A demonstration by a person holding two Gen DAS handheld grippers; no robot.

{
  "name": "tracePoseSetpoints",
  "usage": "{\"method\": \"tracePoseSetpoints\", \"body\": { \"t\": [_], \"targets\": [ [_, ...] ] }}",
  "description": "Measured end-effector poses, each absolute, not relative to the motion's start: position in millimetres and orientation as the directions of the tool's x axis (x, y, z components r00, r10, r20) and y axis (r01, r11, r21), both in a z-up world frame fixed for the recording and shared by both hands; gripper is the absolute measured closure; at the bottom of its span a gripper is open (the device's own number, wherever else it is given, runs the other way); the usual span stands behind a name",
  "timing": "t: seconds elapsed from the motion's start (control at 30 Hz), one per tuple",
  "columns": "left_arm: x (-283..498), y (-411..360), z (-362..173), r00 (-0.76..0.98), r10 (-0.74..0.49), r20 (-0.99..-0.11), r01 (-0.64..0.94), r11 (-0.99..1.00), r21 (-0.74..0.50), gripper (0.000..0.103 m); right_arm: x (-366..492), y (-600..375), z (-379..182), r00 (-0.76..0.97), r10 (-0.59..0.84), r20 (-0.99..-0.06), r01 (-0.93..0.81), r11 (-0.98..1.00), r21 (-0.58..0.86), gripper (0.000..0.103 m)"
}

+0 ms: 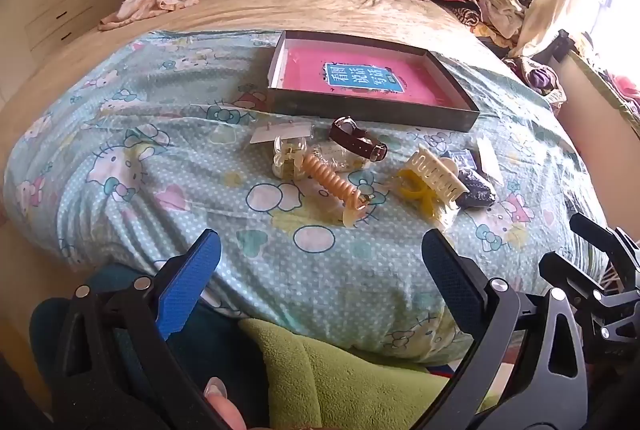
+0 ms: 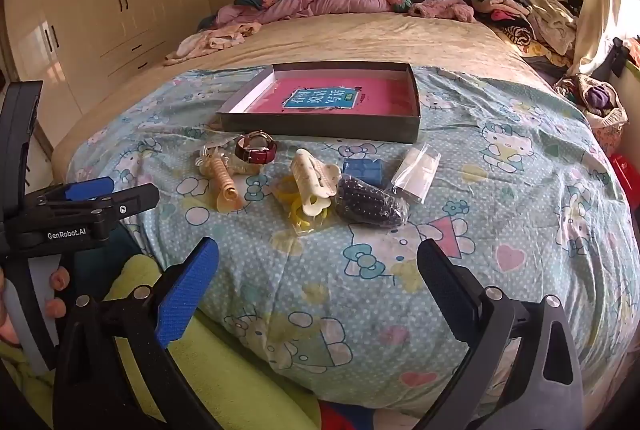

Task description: Organize jewelry

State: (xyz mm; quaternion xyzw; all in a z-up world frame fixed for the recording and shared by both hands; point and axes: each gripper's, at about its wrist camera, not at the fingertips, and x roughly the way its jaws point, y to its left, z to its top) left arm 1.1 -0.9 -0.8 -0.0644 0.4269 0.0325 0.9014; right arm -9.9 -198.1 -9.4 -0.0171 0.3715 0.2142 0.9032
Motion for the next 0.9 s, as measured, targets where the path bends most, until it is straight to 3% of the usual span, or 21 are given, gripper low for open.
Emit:
{"method": "tracePoseSetpoints", "body": {
  "t": [0.9],
  "targets": [
    [-1, 1, 9, 0.655, 0.0, -0.755, -0.104, 0.99, -0.091, 0.009, -11, -193, -5, 0.629, 0.382, -0.677, -0.411, 0.903, 0.127, 0.004]
  ]
}}
